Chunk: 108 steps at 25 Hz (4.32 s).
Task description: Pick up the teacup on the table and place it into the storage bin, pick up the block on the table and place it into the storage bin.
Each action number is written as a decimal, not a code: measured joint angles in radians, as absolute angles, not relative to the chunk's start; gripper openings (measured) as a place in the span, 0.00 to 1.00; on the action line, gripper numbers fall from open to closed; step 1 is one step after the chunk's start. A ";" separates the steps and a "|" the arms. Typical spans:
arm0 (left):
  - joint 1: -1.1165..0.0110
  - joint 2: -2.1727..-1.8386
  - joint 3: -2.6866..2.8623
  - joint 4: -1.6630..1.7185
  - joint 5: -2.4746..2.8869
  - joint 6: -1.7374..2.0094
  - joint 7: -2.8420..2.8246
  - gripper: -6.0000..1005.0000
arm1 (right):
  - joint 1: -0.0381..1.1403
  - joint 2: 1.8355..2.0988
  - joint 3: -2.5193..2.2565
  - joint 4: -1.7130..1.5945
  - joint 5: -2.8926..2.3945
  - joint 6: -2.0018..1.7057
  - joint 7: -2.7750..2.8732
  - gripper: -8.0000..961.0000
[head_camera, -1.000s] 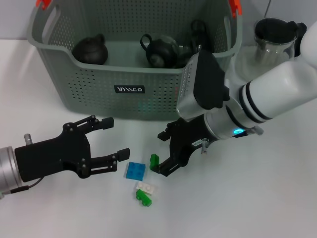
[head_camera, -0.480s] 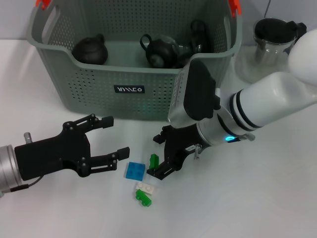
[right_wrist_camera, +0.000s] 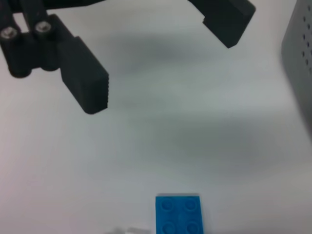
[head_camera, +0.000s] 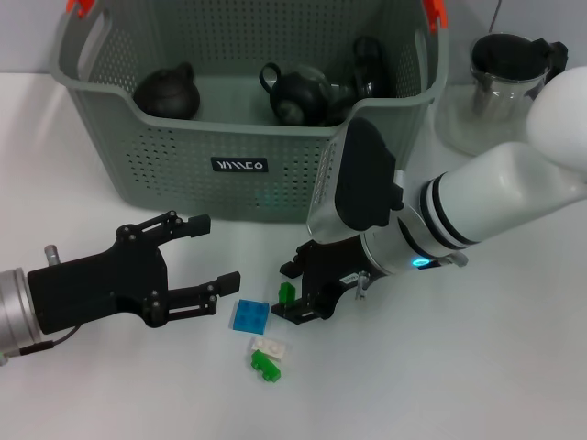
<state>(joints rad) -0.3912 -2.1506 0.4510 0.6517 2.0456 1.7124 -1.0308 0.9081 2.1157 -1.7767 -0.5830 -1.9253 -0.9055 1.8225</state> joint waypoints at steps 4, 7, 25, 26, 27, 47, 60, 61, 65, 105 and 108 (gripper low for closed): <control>-0.391 -2.151 0.451 0.651 2.045 1.712 -1.031 0.84 | 0.908 2.118 -1.785 -0.581 -1.923 -0.900 1.822 0.71; -0.391 -2.151 0.451 0.651 2.045 1.711 -1.031 0.84 | 0.908 2.119 -1.788 -0.579 -1.922 -0.899 1.822 0.56; -0.390 -2.152 0.451 0.654 2.039 1.719 -1.032 0.83 | 0.877 2.095 -1.736 -0.635 -1.918 -0.993 1.846 0.45; -0.390 -2.152 0.450 0.657 2.038 1.720 -1.035 0.83 | 0.861 2.088 -1.714 -0.664 -1.920 -1.028 1.848 0.45; -0.388 -2.152 0.450 0.661 2.038 1.720 -1.038 0.83 | 0.837 2.080 -1.684 -0.705 -1.924 -1.072 1.852 0.45; -0.351 -2.143 0.365 0.700 2.046 1.749 -1.036 0.82 | 0.904 2.085 -0.894 -1.397 -2.108 -1.507 2.159 0.47; -0.355 -2.142 0.363 0.701 2.041 1.761 -1.055 0.82 | 0.925 2.088 -0.944 -1.314 -2.262 -1.399 2.140 0.75; -0.355 -2.142 0.363 0.701 2.041 1.761 -1.055 0.82 | 0.916 2.088 -0.945 -1.316 -2.240 -1.410 2.131 0.80; -0.362 -2.138 0.361 0.703 2.040 1.796 -1.077 0.82 | 0.843 2.091 -0.950 -1.325 -2.049 -1.542 2.018 0.94; -0.676 -2.169 1.161 1.081 2.580 1.555 -1.549 0.80 | 0.498 2.077 -0.999 -0.951 -2.058 -1.737 1.836 0.97; -0.673 -2.168 1.218 1.081 2.586 1.523 -1.564 0.80 | 0.505 2.082 -0.998 -0.950 -2.086 -1.734 1.836 0.97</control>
